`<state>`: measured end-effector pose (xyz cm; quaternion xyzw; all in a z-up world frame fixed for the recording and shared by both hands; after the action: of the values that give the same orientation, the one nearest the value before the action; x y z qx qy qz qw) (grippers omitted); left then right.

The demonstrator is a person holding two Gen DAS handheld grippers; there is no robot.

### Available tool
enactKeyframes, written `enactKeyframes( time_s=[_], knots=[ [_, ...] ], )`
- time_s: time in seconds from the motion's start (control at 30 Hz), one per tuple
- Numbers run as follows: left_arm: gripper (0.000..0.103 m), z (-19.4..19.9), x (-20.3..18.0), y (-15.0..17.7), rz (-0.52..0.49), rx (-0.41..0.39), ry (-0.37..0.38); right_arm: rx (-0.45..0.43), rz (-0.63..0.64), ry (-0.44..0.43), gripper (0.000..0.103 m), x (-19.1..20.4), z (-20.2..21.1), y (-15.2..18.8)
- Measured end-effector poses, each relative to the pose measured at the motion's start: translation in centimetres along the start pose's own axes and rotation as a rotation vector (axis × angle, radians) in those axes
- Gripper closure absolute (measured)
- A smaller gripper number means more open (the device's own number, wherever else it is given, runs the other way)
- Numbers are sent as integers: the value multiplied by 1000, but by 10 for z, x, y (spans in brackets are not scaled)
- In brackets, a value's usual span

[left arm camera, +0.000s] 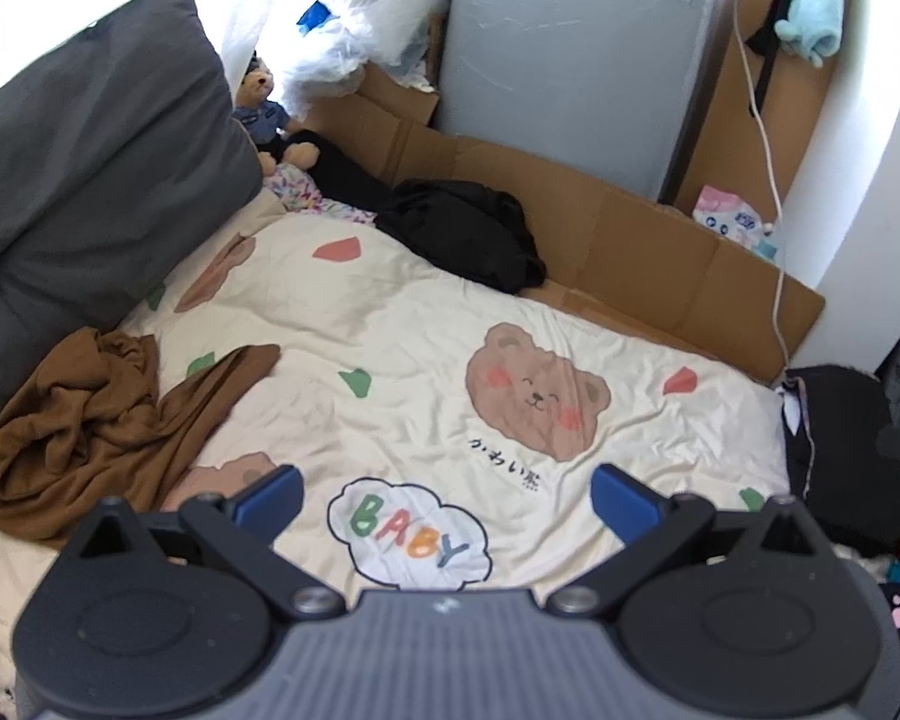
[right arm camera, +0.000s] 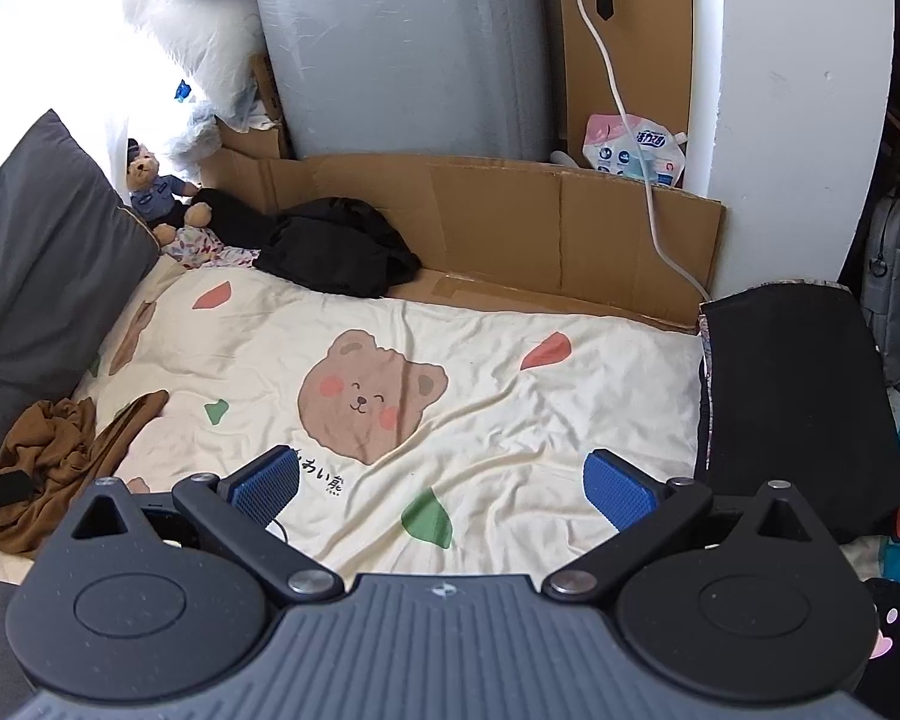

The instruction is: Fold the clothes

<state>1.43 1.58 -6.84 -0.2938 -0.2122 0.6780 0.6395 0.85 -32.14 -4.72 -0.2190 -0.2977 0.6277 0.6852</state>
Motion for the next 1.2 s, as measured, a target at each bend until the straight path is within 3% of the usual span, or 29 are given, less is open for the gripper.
enactKeyframes(
  time_s=[1.2],
  knots=[
    [0,11,15,9,44,14,-48,13,50,-28,0,18,-6,4]
  ],
)
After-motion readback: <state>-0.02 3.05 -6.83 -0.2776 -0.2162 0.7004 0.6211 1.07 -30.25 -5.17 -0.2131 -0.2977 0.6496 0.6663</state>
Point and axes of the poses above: each gripper's, at about its wrist camera, not at the fingertips, and z roughly against the way its jaws point, x to its left, y to its underside, the point moved 9 cm from there along -z, roughly the way its jaws point, and after that the axes turned 1 degree about z, right-handed, at the moved point
